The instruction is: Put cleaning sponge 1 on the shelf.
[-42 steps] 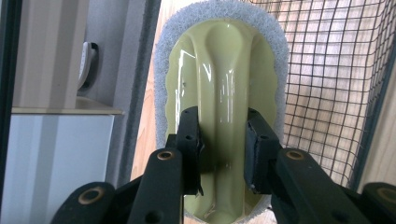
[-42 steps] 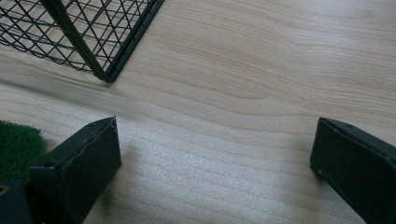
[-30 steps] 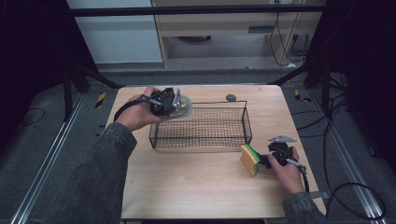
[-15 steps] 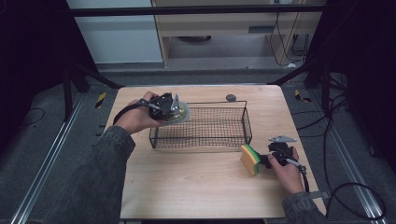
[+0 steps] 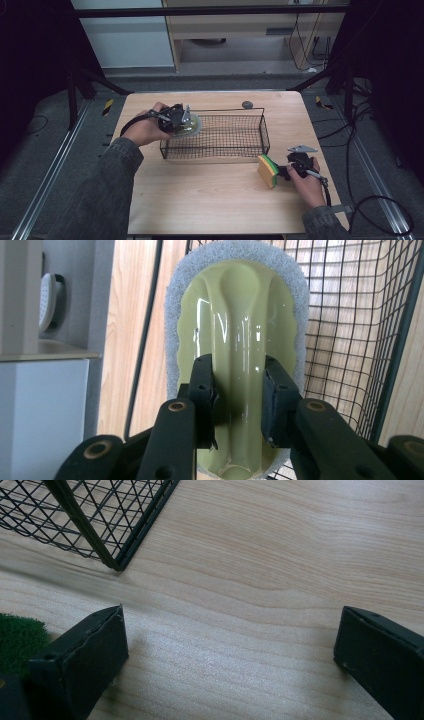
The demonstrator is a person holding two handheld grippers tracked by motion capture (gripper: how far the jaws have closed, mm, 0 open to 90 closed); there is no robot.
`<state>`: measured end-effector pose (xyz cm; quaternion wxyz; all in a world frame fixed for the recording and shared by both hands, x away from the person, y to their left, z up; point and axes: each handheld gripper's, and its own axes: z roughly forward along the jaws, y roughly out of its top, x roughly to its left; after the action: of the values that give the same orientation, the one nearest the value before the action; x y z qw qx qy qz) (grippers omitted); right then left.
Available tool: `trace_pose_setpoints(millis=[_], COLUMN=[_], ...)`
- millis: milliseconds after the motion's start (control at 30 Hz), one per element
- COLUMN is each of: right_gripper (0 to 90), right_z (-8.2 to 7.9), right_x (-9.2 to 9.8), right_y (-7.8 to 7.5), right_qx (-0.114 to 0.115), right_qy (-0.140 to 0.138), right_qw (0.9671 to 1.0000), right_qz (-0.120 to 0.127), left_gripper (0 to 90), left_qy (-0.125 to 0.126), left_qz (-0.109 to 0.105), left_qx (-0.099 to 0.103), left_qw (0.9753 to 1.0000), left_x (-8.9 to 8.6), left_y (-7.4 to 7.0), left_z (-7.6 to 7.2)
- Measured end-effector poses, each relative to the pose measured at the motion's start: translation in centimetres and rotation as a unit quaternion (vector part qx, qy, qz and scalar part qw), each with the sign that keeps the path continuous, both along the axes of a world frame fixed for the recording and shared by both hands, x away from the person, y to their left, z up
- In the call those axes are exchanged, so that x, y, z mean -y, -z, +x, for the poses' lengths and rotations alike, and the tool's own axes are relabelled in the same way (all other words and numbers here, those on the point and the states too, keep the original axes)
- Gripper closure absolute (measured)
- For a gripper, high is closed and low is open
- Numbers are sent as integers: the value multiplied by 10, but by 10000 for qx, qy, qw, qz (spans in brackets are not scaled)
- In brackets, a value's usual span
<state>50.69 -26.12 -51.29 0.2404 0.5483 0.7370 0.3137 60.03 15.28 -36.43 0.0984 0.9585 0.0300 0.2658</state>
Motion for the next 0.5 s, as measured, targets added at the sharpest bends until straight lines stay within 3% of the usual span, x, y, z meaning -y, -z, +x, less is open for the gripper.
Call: trace_pose_setpoints(millis=[100,500], right_gripper=[12,12], right_z=[0,0], right_x=[0,0], right_y=[0,0], right_qx=[-15,-15], right_qy=[12,11], right_qw=[10000,10000], right_qz=[39,49], left_gripper=[708,707], left_qy=[-11,-28], left_qz=[-91,-71], left_qx=[-38,-215], left_qw=[10000,9997], left_x=[-2,-1], left_y=[4,17], left_z=[0,2])
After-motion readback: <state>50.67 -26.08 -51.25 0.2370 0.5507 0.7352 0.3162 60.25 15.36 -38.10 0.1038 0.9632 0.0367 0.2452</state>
